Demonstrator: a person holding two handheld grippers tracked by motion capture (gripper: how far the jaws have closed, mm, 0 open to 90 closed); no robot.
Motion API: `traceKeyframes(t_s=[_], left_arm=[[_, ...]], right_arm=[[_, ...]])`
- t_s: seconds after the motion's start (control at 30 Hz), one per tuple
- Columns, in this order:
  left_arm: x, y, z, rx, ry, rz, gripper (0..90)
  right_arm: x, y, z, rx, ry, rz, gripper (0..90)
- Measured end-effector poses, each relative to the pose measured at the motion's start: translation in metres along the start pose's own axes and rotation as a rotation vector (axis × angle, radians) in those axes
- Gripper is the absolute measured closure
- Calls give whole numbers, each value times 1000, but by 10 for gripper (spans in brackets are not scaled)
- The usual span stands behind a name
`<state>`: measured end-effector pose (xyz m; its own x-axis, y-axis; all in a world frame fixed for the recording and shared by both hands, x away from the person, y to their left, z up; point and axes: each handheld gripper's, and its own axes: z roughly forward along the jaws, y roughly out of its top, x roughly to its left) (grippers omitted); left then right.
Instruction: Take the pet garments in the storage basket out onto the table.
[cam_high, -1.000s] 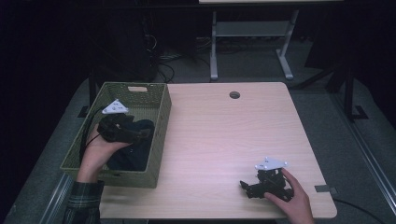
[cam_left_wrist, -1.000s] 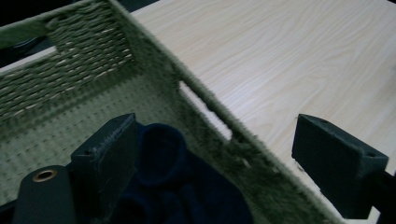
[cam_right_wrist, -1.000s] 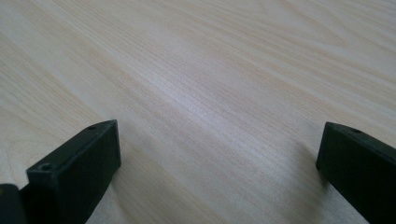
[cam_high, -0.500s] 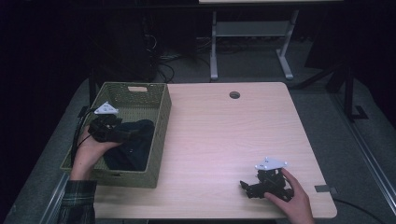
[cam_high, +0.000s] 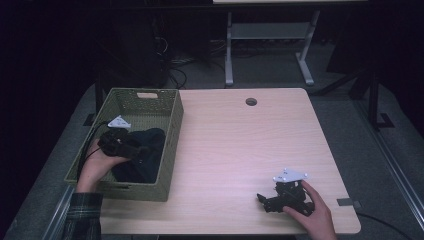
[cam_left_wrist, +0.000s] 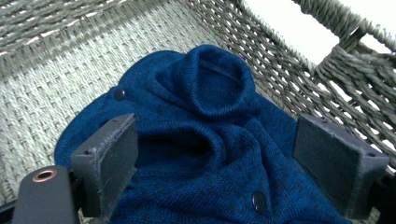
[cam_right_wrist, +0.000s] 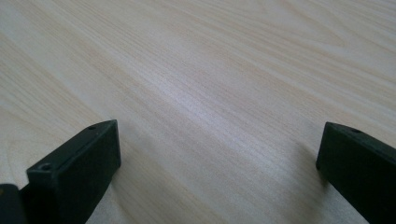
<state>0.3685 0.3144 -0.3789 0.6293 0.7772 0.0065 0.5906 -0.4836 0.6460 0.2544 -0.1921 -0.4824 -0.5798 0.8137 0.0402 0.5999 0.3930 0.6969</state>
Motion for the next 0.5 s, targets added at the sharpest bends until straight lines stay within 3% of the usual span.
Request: traceKeyframes(t_s=[0.3,0.5], left_arm=[[4,-9,11,19,-44,-7,141],[5,-14,21,63,-59,4,140]], right_arm=[[0,0,0,0,0,0,0],[0,0,0,-1,-1,-1,0]])
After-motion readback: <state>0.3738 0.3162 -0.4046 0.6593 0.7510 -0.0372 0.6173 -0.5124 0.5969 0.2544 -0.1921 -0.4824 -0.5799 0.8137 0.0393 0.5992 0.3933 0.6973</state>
